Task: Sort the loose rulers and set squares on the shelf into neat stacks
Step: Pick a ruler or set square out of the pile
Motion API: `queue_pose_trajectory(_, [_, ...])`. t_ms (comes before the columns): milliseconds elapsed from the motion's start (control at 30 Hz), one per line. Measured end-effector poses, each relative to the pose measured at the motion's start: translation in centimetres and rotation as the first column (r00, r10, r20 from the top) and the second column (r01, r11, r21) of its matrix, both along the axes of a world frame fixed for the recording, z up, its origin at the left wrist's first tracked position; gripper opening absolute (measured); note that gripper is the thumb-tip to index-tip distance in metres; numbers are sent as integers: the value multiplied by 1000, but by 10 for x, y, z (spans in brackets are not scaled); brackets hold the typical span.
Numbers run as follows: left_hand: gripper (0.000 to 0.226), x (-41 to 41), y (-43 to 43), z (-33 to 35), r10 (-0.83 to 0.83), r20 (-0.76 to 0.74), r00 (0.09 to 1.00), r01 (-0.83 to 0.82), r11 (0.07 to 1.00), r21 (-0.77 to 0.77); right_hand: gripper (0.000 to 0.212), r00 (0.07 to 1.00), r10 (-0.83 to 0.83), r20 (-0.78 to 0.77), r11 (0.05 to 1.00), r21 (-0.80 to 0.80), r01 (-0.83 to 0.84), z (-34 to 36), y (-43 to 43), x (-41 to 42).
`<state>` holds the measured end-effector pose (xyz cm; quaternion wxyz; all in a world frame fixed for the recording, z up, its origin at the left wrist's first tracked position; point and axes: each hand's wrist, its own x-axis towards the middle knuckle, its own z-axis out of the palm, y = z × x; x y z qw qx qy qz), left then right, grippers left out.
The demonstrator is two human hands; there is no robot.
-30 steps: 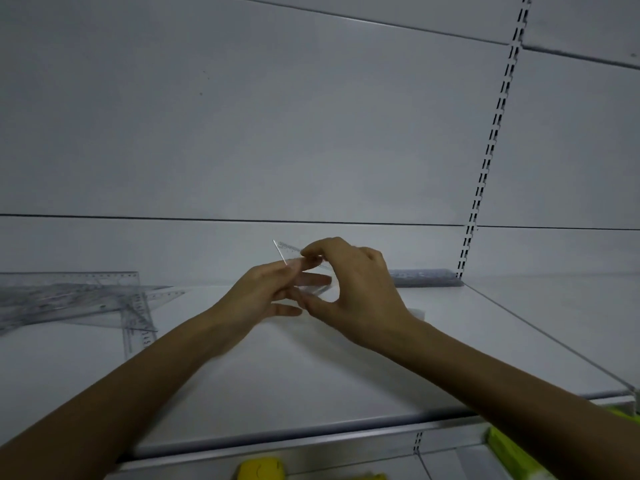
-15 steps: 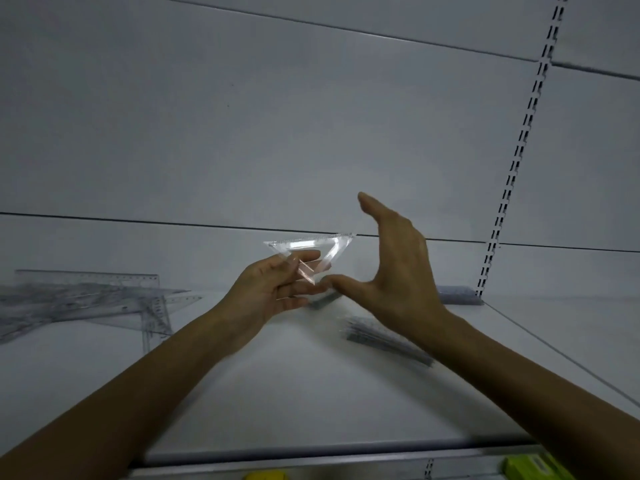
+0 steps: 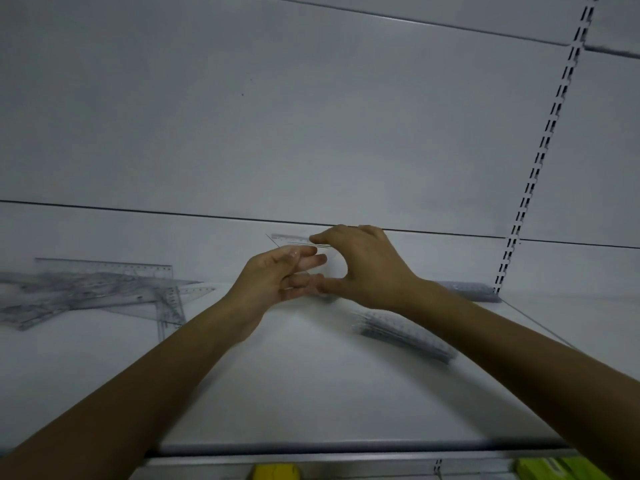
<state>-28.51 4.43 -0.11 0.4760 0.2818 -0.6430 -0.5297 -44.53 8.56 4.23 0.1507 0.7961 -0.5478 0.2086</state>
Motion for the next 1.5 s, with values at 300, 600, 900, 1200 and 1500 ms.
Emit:
queue_pose_trajectory(300, [27, -1, -10, -4, 67, 120, 991, -68, 998, -2, 56, 998, -24, 64, 994, 109, 17, 2, -19, 4])
queue_pose_trajectory(600, [49, 12, -35, -25, 581, 687, 437, -160, 802, -576, 52, 968, -230, -103, 917, 309, 251, -11, -56, -16])
queue_pose_trajectory(900, [46, 11, -37, -27, 598, 668, 443, -160, 786, -597, 37, 971, -235, -42, 842, 491, 225, -24, -74, -17])
queue_pose_trajectory(1200, [37, 11, -33, -26, 615, 616, 493, -156, 759, -632, 41, 934, -319, -159, 860, 366, 356, -22, -66, 4])
queue_pose_trajectory(1500, [38, 15, -3, 3, 622, 548, 559, -159, 730, -665, 46, 916, -299, -267, 889, 271, 369, -17, -16, 72])
